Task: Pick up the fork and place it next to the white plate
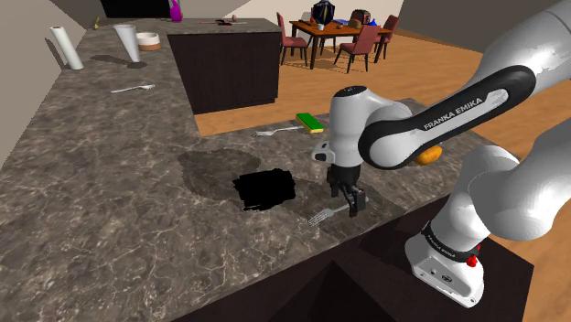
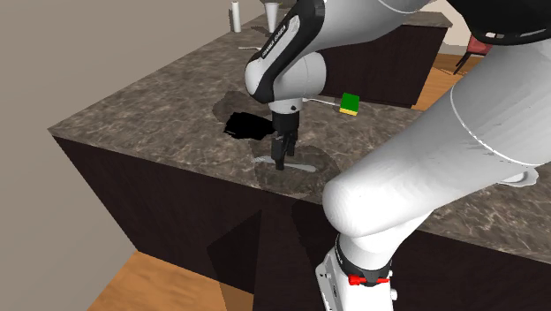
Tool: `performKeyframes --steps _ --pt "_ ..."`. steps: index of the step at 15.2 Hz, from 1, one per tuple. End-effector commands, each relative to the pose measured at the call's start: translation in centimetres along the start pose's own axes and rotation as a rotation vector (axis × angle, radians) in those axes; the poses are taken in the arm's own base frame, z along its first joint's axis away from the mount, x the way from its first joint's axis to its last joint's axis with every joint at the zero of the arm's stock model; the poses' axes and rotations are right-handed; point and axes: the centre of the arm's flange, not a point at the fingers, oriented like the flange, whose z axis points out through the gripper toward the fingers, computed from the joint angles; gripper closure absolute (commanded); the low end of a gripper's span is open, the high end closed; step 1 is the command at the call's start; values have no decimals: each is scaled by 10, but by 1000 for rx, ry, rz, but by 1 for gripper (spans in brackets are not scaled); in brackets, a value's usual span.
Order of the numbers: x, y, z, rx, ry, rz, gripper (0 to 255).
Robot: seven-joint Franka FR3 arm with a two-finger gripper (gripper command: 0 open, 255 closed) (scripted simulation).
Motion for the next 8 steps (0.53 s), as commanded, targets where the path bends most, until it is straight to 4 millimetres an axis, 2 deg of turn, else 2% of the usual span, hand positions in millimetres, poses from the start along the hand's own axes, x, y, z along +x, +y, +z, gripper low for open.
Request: performKeyframes --steps 1,5,6,8 --pt "0 0 0 0 0 0 0" --pt "0 0 0 0 0 0 0" --pt "0 0 0 0 0 0 255" --pt "0 0 0 0 0 0 255"
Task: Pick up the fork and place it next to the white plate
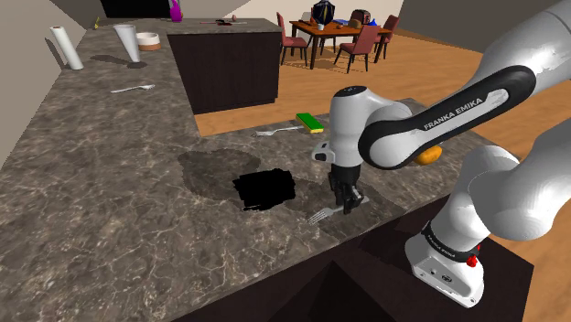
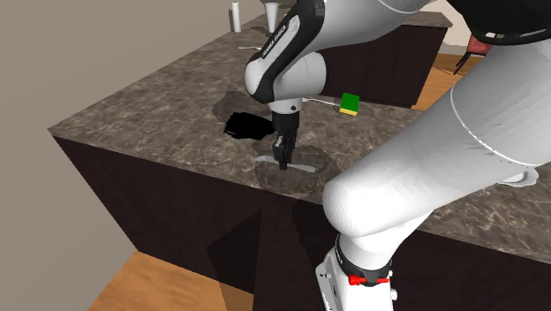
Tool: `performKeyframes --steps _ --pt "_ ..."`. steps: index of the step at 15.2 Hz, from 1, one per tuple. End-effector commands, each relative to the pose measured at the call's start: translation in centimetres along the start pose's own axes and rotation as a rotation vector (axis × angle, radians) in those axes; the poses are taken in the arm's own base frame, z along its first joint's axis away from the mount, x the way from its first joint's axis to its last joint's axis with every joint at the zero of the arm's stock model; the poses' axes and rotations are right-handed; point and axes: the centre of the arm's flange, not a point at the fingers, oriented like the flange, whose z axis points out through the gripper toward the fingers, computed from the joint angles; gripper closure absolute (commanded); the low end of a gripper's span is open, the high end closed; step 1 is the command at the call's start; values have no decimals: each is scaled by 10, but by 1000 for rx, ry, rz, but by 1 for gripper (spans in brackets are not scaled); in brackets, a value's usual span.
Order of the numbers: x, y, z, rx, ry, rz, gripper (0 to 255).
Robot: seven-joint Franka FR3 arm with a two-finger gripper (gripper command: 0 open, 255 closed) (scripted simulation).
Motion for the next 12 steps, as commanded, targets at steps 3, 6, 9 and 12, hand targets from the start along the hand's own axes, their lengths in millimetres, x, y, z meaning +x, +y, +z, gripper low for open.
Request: performKeyframes --steps 3,6,9,12 --pt "0 0 0 1 -1 1 255" --pt "0 0 0 1 -1 1 255" --pt "-1 -2 -10 1 -1 1 255" --pt "-3 -5 -25 1 -1 1 255"
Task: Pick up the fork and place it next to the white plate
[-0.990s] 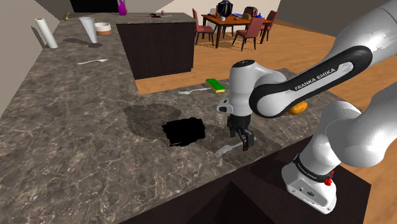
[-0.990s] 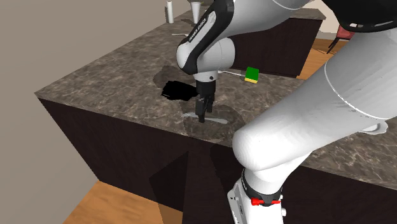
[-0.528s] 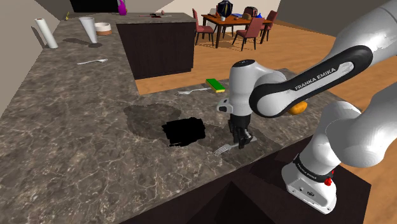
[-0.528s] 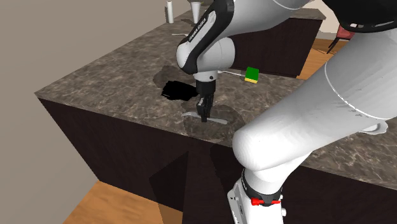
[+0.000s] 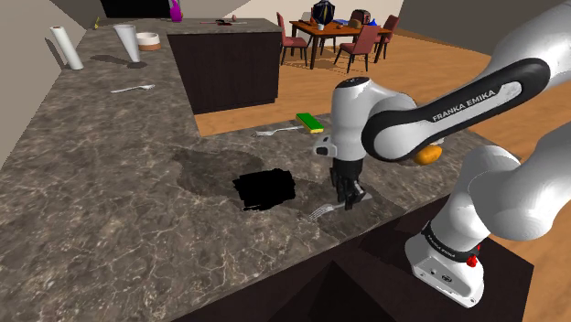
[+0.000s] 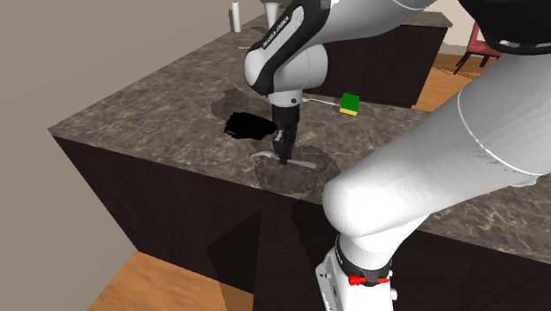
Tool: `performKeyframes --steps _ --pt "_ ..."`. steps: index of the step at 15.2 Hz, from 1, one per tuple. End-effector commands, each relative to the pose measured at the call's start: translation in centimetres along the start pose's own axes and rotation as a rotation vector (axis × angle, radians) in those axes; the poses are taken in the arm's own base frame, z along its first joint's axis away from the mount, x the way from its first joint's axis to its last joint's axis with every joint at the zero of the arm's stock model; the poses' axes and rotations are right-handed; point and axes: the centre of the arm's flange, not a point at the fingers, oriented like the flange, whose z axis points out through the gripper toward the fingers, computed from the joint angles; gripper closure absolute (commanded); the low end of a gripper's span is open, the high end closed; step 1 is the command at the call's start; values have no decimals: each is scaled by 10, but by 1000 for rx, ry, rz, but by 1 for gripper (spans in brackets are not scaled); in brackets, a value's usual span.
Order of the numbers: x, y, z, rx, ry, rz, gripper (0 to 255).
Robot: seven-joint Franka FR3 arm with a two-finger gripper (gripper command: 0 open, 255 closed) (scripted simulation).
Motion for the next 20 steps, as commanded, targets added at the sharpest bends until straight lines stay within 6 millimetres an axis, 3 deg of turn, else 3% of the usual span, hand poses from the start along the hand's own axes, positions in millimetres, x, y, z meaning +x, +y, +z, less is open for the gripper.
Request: performKeyframes --steps 1,14,20 --pt "-2 -2 -11 0 0 0 255" --pt "-8 -15 -75 0 0 0 255" --pt "-87 -9 -69 0 0 0 255"
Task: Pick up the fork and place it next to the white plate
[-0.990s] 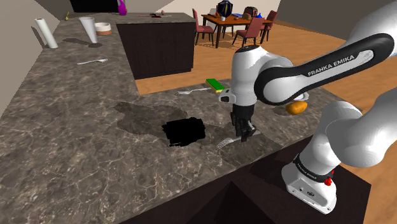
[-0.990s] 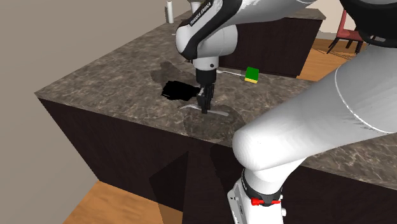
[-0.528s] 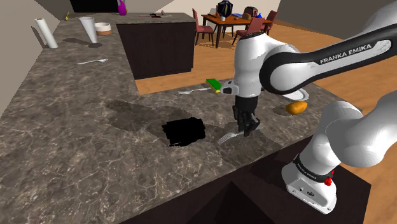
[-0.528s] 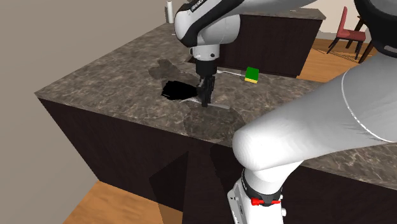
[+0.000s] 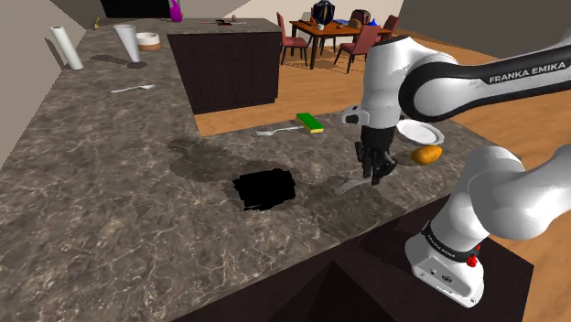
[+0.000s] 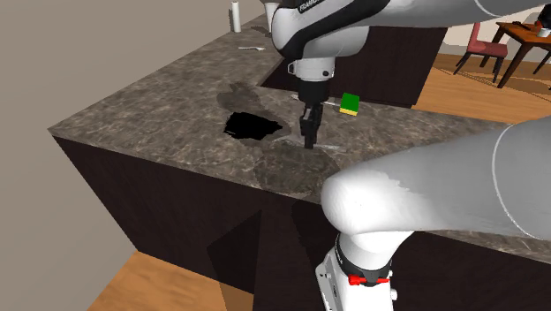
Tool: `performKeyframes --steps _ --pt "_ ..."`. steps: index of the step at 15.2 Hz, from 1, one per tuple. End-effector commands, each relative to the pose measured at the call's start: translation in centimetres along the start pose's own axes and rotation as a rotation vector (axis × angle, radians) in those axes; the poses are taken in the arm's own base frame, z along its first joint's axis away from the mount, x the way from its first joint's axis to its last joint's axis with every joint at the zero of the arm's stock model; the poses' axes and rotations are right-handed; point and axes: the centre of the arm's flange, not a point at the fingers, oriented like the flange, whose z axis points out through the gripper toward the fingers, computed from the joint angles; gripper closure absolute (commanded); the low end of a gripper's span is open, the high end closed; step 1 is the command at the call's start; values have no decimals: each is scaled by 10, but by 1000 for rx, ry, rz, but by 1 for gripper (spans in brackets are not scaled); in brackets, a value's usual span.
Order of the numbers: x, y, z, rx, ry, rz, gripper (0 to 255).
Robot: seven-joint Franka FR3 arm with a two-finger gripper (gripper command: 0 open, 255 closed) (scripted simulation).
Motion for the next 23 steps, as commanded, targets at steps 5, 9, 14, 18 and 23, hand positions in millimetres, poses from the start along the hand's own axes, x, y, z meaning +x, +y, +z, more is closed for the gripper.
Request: performKeyframes --steps 5,9,14,18,23 --pt "-76 6 6 0 0 -1 255" --pt "-129 10 10 0 0 -1 255" --pt "-194 15 15 0 0 -1 255" --pt "-247 19 20 0 0 -1 255" --pt "-312 24 25 0 0 -1 255"
